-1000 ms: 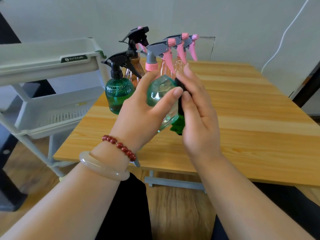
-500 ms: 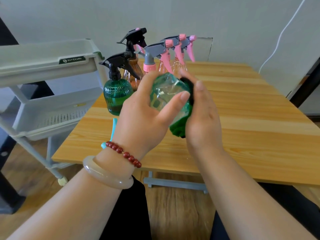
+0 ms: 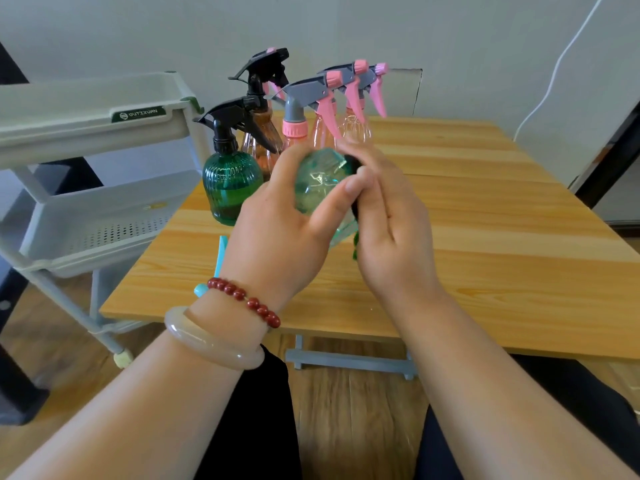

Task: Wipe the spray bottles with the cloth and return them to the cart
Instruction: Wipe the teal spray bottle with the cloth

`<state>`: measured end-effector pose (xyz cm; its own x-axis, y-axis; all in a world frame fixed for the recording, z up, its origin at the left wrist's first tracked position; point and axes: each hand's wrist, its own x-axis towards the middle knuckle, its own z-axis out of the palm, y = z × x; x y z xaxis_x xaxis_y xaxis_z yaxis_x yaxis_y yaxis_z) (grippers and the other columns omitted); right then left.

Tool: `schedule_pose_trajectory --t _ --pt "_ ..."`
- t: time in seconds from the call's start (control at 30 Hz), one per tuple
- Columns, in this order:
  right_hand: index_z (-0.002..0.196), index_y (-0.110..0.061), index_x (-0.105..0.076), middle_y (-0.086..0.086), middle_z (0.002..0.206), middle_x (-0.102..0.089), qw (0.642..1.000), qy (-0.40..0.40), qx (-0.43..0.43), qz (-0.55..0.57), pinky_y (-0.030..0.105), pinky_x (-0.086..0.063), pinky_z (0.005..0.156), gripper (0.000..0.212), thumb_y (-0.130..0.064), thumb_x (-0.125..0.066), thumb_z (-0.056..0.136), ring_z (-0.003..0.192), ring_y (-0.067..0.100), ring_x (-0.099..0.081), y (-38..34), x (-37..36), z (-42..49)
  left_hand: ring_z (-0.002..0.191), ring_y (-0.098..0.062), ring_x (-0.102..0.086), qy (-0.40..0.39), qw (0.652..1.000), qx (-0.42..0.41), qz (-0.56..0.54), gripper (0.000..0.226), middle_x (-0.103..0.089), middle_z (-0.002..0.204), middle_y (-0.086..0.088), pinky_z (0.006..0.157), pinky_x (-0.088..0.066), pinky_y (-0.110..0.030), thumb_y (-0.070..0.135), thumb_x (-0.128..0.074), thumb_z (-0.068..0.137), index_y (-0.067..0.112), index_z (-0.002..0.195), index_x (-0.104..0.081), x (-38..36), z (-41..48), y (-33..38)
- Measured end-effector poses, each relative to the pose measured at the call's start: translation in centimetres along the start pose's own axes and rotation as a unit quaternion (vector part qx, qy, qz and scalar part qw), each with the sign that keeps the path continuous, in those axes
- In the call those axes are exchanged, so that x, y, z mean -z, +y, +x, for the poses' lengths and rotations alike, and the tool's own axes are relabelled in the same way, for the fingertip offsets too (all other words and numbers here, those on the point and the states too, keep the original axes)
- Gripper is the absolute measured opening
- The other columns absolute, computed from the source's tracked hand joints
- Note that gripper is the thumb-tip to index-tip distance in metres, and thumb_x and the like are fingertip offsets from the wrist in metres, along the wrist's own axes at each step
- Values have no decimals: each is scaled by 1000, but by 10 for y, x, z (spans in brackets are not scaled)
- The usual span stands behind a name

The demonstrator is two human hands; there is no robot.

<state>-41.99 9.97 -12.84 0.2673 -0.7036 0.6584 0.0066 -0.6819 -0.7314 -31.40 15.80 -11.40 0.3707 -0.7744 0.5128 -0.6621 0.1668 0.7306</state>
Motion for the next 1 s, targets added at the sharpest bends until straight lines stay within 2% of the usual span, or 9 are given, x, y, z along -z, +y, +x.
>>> schedule_pose_trajectory --t 0.07,0.17,0.23,0.37,0.47,0.63,0.8,0.9,1.0 --pt "125 -18 -63 -10 123 -63 1000 -12 12 24 28 -46 101 35 -28 -36 104 119 6 -58 2 5 3 52 3 -55 -9 1000 -22 20 75 -58 60 17 47 -38 -11 79 -35 78 30 133 -45 1 1 -1" --pt "89 -33 -76 -5 96 -76 976 24 -166 138 40 -56 86 34 -46 -46 97 95 16 -70 -1 8 8 65 0 -53 -24 996 -65 58 70 -60 84 18 57 -40 -14 78 -39 82 30 133 -45 3 -1 -5" --pt "87 -26 -77 8 94 -75 967 13 -221 125 53 -55 86 39 -55 -52 90 92 31 -70 -2 9 10 69 2 -54 -22 996 -65 66 68 -59 84 18 59 -38 -10 78 -39 81 33 132 -45 2 -1 -7" --pt "110 -36 -71 -13 111 -72 992 -49 -74 86 32 -51 96 29 -47 -54 88 109 7 -65 -1 14 10 53 7 -50 -5 999 -27 35 75 -51 65 17 47 -32 -7 81 -37 76 32 133 -45 2 0 -7" --pt "124 -30 -61 -10 126 -66 992 -96 -10 75 34 -45 106 35 -39 -51 93 123 6 -57 2 17 9 55 5 -49 -2 998 -37 42 76 -54 71 19 48 -32 -7 82 -37 76 32 133 -46 4 -2 -7" --pt "118 -43 -68 -8 129 -65 959 -116 -199 163 49 -41 109 50 -68 -54 78 124 16 -58 2 14 12 66 4 -53 -13 996 -70 50 63 -62 90 18 59 -40 -15 76 -42 82 33 128 -47 3 -1 -8" --pt "125 -32 -66 -6 134 -62 975 -75 -144 150 46 -39 112 53 -64 -38 95 129 14 -54 -1 13 7 79 5 -59 -28 995 -93 24 65 -63 96 18 65 -46 -15 76 -44 81 33 131 -43 5 2 -12" --pt "87 -26 -80 2 101 -76 885 -38 -340 315 43 -53 90 45 -54 -46 98 96 21 -72 -4 13 9 110 -8 -59 -63 986 -150 20 77 -58 122 11 88 -51 -27 80 -45 79 29 137 -40 10 2 -17" --pt "105 -10 -74 13 106 -73 850 -72 -377 361 45 -55 89 34 -37 -54 99 99 30 -70 -9 12 12 116 -9 -56 -87 981 -172 15 78 -54 126 10 94 -49 -27 83 -43 77 33 136 -35 15 6 -18"
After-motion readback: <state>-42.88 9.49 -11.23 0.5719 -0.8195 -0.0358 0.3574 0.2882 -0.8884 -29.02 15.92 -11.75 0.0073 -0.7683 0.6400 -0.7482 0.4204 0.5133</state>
